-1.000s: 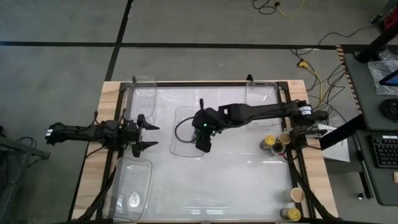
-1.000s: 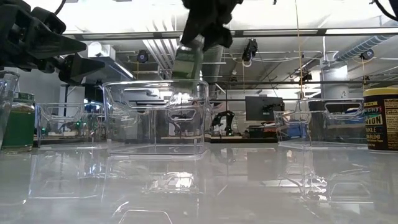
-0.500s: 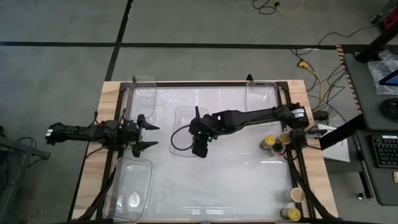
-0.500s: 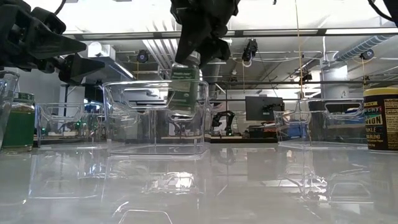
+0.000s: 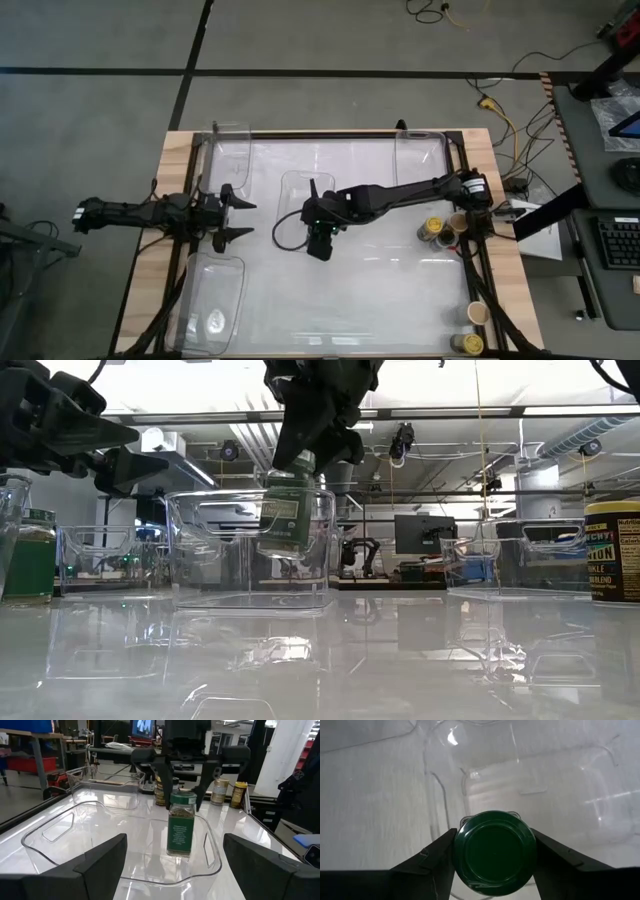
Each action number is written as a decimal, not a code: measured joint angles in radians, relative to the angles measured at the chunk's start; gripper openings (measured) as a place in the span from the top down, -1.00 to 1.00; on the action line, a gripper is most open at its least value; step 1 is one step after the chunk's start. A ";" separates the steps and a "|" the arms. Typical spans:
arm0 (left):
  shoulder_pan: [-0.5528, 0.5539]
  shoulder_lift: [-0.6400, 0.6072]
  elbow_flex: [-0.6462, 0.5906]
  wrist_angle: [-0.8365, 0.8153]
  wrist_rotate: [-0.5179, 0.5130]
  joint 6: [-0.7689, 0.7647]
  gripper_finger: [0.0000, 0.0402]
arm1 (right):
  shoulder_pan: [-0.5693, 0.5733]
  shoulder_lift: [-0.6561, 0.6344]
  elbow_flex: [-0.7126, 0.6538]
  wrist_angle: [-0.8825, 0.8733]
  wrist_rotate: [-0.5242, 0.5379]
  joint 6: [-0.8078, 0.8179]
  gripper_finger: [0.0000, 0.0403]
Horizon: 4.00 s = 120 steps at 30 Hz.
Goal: Sort spices by type
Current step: Put the right green seasoning bottle into the center transparent bin, then put the green seasoning bottle into the center transparent bin
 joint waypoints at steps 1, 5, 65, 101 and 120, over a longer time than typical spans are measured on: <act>0.000 0.001 0.000 0.000 0.000 0.000 -0.57 | 0.003 0.002 0.000 0.001 0.000 -0.005 0.00; 0.000 0.001 0.000 0.000 0.000 0.000 -0.57 | 0.005 0.012 0.000 0.002 0.006 -0.019 -0.01; 0.000 0.005 0.000 0.000 0.000 0.000 -0.57 | -0.027 0.057 -0.097 0.055 0.060 -0.075 -0.19; 0.000 0.009 0.000 0.006 0.000 0.001 -0.57 | -0.034 -0.445 -0.383 0.199 0.269 -0.333 -0.52; -0.002 0.028 0.000 0.293 0.268 -0.138 -0.57 | 0.079 -0.448 -0.477 0.317 0.270 -0.338 -0.24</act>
